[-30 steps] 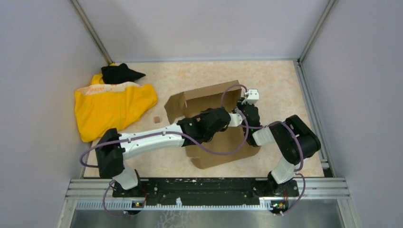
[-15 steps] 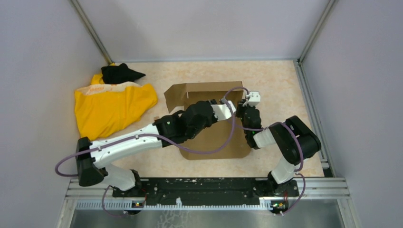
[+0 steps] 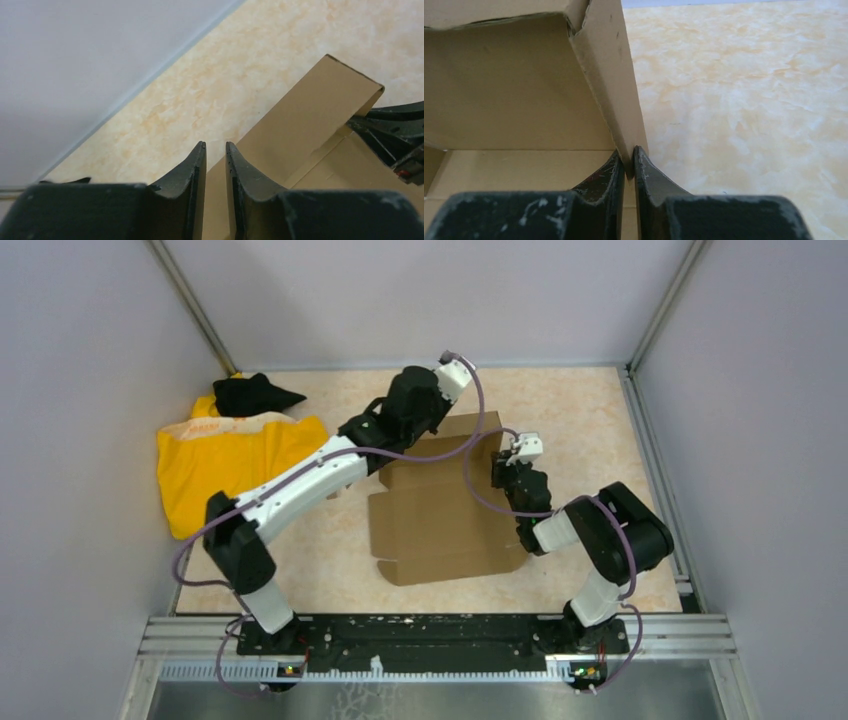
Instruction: Fold the paper box
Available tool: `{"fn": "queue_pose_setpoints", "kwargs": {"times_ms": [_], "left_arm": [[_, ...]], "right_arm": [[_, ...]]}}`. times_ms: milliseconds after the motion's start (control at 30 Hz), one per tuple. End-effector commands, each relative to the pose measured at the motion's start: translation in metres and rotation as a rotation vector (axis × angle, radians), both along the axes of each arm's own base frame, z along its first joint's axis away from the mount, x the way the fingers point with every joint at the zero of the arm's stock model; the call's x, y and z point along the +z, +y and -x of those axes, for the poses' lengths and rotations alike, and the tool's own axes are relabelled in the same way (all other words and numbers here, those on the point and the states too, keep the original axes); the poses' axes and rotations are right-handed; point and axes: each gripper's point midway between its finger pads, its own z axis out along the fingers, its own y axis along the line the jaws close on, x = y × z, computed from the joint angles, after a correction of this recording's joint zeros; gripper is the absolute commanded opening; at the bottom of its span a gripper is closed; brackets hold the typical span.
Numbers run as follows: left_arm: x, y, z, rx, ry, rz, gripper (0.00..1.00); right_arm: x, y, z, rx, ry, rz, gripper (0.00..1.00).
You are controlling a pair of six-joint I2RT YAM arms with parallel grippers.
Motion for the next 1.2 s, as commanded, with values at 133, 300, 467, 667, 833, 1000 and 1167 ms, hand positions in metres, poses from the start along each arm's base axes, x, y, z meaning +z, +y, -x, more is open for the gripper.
{"fn": "queue_pose_setpoints", "kwargs": {"times_ms": [133,300,467,667,833,1000,1167], "left_arm": [[-0.049,-0.024,-0.023,-0.074,0.146,0.084,0.26],[-0.069,-0.018,-0.021,-0.078,0.184,0.108,0.26],[-0.085,-0.015,-0.017,-0.092,0.220,0.124,0.26],[-0.094,-0.017,-0.015,-0.105,0.243,0.131,0.26],[-0.098,-0.017,-0.015,-0.111,0.249,0.132,0.26],[-0.100,-0.018,-0.017,-0.125,0.259,0.136,0.26],[-0.104,-0.018,-0.019,-0.136,0.270,0.139,0.26]], "right_arm": [[0.035,0.025,-0.011,0.117,-0.123,-0.036,0.13],[0.033,0.027,-0.015,0.121,-0.121,-0.023,0.15],[0.030,0.027,-0.018,0.112,-0.124,-0.018,0.19],[0.035,0.031,-0.020,0.129,-0.155,-0.036,0.29],[0.042,0.039,-0.020,0.164,-0.193,-0.062,0.35],[0.040,0.047,-0.026,0.189,-0.197,-0.069,0.38],[0.038,0.050,-0.036,0.181,-0.189,-0.080,0.36]]}}
